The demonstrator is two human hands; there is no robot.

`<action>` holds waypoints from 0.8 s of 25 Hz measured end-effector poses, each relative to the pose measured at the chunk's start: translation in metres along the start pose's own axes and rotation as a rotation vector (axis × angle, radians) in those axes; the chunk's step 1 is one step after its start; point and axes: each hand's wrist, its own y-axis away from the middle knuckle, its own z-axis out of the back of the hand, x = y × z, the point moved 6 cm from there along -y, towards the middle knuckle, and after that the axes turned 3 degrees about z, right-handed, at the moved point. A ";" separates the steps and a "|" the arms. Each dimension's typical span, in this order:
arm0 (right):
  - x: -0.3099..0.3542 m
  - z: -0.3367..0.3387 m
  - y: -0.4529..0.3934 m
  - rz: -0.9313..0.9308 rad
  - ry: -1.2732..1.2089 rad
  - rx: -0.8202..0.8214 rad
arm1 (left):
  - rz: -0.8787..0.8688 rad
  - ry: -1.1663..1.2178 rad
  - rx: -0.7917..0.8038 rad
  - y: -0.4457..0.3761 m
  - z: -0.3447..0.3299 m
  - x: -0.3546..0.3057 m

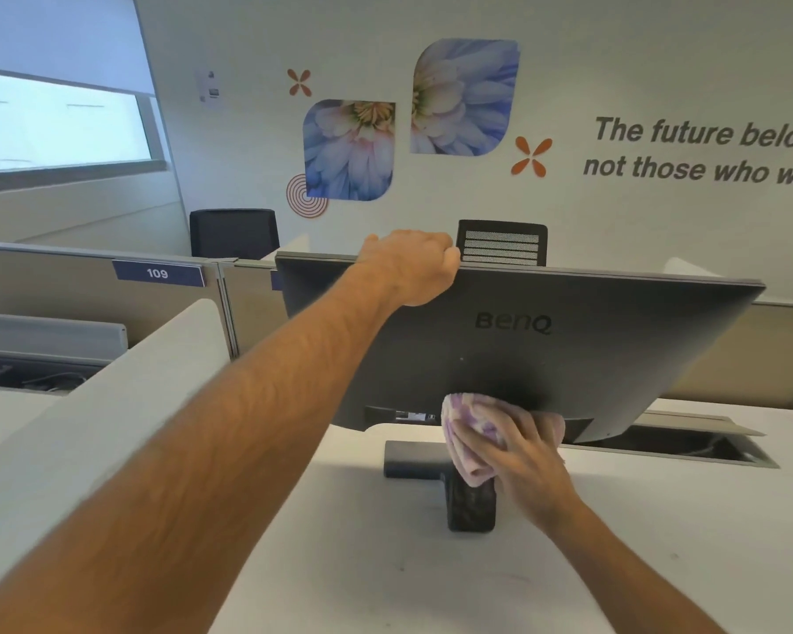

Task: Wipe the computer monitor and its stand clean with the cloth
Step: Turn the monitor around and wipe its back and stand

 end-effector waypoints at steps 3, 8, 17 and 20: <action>0.001 -0.013 0.004 -0.013 -0.013 0.182 | 0.048 -0.038 0.002 0.001 -0.002 -0.003; 0.015 -0.025 0.028 0.092 -0.108 0.329 | 0.065 -0.057 0.013 0.005 -0.004 -0.002; 0.028 -0.042 0.053 0.224 -0.089 0.453 | 0.122 -0.079 0.015 0.008 -0.003 -0.003; 0.017 -0.033 0.044 0.084 -0.138 0.400 | 0.125 -0.080 0.021 0.008 -0.003 -0.003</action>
